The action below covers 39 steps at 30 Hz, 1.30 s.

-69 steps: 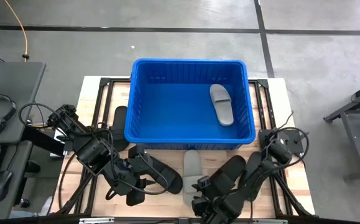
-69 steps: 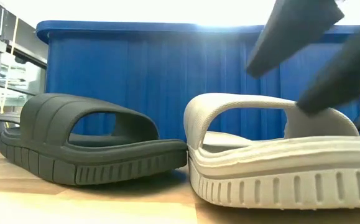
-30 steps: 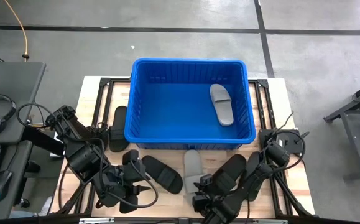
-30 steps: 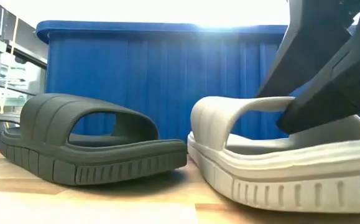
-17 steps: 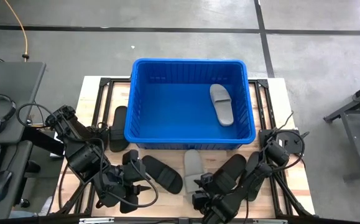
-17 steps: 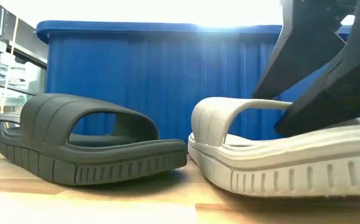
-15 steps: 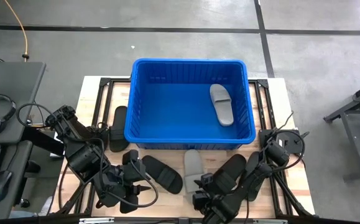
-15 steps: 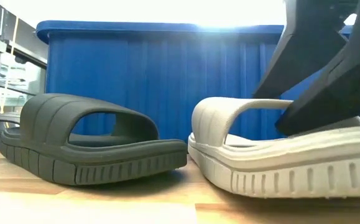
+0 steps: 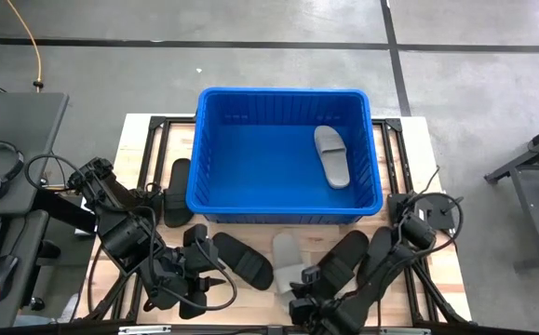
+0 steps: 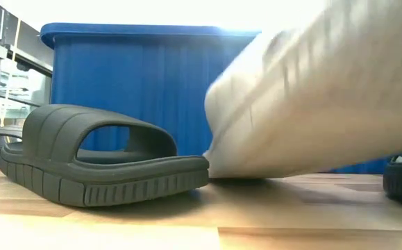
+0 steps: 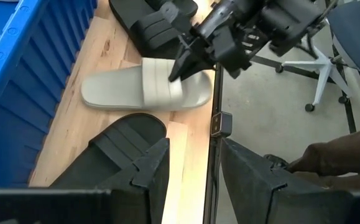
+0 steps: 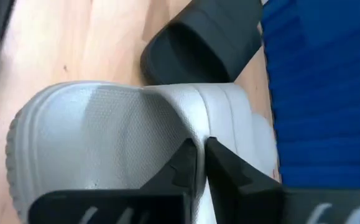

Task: Pick and place slides into bin
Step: Put the gray slide into the blue bin

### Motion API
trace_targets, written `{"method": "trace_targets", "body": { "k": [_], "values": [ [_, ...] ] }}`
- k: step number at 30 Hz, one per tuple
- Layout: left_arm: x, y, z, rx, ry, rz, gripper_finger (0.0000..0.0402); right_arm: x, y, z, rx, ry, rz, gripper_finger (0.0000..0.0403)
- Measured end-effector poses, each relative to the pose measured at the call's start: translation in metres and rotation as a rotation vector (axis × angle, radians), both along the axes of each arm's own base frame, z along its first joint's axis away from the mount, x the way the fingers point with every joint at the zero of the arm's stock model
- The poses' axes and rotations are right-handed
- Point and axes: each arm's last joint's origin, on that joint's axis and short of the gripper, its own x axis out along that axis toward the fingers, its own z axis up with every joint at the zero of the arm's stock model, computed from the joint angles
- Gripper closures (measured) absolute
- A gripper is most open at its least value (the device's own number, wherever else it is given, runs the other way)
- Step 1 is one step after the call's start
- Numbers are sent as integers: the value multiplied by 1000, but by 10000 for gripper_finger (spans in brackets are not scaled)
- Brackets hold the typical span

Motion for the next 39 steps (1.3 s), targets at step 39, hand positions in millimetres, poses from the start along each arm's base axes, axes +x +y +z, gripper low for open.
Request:
{"method": "trace_targets", "body": {
  "k": [39],
  "values": [
    [-31,80,64,372,-309,154,268,-85,-146,297,186,-630,-319,403]
  ]
}}
